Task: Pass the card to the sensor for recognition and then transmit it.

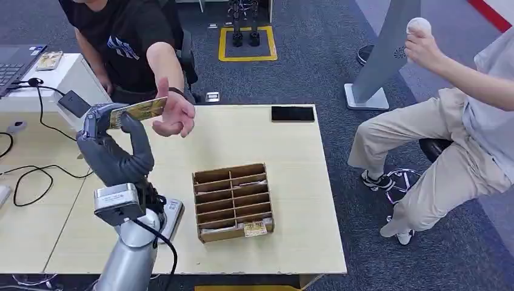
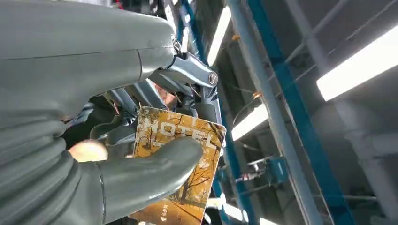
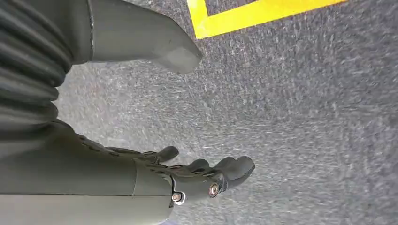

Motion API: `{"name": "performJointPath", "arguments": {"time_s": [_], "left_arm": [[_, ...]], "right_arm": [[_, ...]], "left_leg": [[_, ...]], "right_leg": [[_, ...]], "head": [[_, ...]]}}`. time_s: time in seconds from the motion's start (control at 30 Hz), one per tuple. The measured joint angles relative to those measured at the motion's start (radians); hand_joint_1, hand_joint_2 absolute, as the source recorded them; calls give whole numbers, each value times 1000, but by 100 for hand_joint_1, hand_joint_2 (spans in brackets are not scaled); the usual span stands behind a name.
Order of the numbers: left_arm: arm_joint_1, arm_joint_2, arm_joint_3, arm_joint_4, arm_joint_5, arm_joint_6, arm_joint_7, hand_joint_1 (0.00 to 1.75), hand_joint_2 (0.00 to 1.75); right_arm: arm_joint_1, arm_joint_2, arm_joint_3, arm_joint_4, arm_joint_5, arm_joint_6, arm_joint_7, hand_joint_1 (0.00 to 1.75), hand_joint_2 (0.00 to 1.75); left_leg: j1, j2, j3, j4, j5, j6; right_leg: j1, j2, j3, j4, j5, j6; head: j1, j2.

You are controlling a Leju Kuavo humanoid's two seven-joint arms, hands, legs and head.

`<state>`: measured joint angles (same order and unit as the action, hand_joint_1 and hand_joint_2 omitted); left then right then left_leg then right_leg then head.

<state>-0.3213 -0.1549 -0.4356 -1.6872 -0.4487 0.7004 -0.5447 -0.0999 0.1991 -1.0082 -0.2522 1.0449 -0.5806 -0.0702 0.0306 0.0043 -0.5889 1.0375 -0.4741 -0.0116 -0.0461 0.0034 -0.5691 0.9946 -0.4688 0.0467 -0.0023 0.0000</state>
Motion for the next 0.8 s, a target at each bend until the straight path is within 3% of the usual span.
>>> {"name": "performJointPath", "arguments": {"time_s": [0.27, 0.37, 0.8], "left_arm": [[-162, 1, 52, 270, -341, 0, 150, 175, 175], [-201, -4, 99, 383, -439, 0, 159, 175, 175], [-273, -37, 286, 670, -658, 0, 297, 175, 175]], "right_arm": [[-26, 0, 43, 6, 15, 29, 17, 0, 175], [-30, 0, 51, 7, 7, 27, 17, 0, 175], [-31, 0, 76, 13, -27, 16, 16, 0, 175]], "left_leg": [[0, 0, 0, 0, 0, 0], [0, 0, 0, 0, 0, 0], [0, 0, 0, 0, 0, 0]], "right_leg": [[0, 0, 0, 0, 0, 0], [0, 0, 0, 0, 0, 0], [0, 1, -1, 0, 0, 0]], "head": [[0, 0], [0, 0], [0, 0]]}}
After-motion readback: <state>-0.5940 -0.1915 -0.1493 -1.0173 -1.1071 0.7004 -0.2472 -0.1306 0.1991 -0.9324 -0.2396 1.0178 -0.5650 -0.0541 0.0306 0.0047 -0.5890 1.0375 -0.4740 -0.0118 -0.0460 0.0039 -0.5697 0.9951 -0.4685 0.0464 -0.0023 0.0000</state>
